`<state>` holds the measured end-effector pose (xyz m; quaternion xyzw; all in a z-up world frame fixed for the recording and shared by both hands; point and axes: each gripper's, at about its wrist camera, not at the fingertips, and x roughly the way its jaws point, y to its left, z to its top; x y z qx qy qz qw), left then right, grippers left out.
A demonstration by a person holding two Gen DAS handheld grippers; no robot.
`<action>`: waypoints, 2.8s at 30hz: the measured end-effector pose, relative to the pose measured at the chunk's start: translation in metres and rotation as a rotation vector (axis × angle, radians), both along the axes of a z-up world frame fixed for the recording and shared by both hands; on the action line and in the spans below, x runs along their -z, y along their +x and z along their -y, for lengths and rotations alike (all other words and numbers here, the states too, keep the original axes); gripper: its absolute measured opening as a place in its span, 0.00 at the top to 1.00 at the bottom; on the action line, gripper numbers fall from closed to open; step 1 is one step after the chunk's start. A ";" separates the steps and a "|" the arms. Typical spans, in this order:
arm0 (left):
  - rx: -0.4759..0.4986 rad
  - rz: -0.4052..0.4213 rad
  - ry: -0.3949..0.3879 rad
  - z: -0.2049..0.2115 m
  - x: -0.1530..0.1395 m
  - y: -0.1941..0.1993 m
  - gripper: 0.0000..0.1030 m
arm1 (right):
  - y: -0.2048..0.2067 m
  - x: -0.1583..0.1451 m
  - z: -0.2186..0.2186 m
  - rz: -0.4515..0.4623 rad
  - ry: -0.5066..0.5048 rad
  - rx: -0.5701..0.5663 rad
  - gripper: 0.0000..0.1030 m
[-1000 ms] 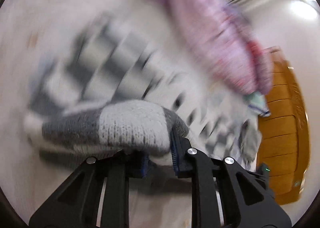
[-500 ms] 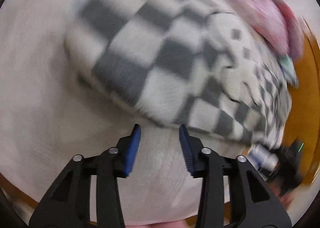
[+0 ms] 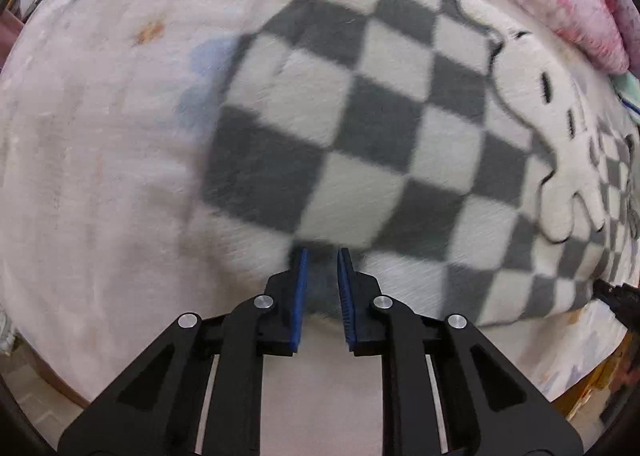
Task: Fold large clothes
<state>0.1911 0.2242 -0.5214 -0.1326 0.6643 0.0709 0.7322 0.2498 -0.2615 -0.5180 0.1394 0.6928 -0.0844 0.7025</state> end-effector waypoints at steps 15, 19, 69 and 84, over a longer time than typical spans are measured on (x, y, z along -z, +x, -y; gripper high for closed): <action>-0.026 -0.024 0.005 0.023 -0.069 0.003 0.36 | -0.011 -0.077 -0.010 0.079 0.114 0.022 0.19; -0.008 -0.032 0.029 0.022 -0.107 -0.008 0.31 | -0.010 -0.126 -0.017 0.116 0.103 -0.026 0.13; 0.155 0.284 0.011 0.231 -0.117 0.164 0.13 | 0.240 0.010 0.134 0.232 0.664 -0.145 0.10; 0.151 0.131 -0.037 0.217 -0.068 0.250 0.43 | 0.124 0.032 0.076 -0.034 0.592 -0.260 0.38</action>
